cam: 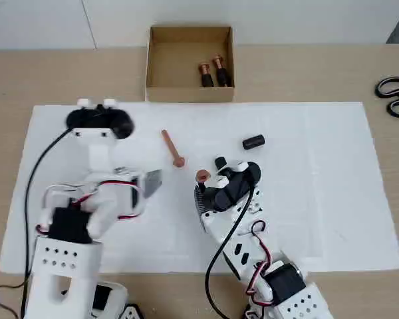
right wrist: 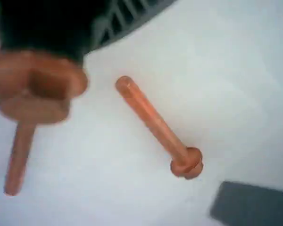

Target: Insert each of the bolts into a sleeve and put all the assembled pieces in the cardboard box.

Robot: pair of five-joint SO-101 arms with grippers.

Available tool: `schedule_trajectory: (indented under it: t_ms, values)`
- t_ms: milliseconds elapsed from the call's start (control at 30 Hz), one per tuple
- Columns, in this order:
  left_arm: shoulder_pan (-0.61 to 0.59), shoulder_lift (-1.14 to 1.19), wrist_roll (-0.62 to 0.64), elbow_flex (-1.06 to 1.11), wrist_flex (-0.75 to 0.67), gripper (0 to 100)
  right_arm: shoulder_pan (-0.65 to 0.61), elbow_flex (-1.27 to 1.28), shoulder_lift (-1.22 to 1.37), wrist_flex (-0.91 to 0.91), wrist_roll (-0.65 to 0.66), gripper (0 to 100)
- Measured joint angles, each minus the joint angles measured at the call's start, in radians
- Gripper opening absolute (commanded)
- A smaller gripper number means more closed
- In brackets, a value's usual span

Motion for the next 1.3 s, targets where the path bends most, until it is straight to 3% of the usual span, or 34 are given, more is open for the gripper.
schedule_trajectory:
  t_ms: [167,333,467,800,1100,1300]
  values:
    - [-0.118,0.0,-0.158,0.0,0.087,26,0.129,-0.037,0.0,0.081,0.0,0.3]
    - [-0.127,0.0,-0.176,0.0,0.109,26,0.241,-0.236,0.044,0.226,0.015,0.3]
    - [-0.129,0.0,-0.176,0.0,0.109,26,0.285,-0.456,0.213,0.235,0.081,0.3]
    - [-0.137,0.0,-0.176,0.008,0.109,26,0.296,-1.192,1.103,0.227,0.118,0.3]
    - [-0.137,0.0,-0.178,0.028,0.109,26,0.293,-1.962,1.961,0.095,0.118,0.3]
    - [-0.137,0.0,-0.18,0.028,0.109,26,0.27,-2.38,2.384,0.012,0.118,0.3]
